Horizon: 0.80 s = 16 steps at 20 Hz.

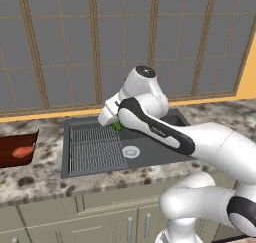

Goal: Pick up all produce items and place them in the sink. Turn on the sink faucet to wash them. Then turn the sink off and put them in the tray.

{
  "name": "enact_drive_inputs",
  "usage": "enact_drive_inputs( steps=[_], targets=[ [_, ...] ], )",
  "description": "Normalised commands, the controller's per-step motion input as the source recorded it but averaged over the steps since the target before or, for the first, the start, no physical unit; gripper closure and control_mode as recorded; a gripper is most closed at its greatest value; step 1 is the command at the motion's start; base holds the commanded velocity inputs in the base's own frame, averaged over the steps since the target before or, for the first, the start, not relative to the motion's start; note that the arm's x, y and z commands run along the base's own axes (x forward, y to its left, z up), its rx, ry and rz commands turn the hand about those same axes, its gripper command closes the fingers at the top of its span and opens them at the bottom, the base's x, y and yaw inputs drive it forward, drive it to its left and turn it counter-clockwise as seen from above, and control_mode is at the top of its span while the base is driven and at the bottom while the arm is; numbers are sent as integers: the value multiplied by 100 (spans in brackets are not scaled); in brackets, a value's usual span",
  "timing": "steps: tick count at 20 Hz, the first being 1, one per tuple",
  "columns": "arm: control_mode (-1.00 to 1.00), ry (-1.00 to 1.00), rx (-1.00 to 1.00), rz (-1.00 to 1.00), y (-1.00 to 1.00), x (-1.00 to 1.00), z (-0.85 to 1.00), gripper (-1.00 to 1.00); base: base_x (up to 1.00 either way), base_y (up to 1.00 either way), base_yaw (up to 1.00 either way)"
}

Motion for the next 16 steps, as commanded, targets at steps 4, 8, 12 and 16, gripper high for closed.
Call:
enact_drive_inputs(
  steps=[4,8,12,16],
  targets=[
    [-100,8,-7,25,100,39,-10,100,0,0,0],
    [-100,0,-8,24,100,57,-33,100,0,0,0],
    [-100,5,-8,27,100,57,-15,100,0,0,0],
    [-100,6,-9,31,100,62,-8,100,0,0,0]
  ],
)
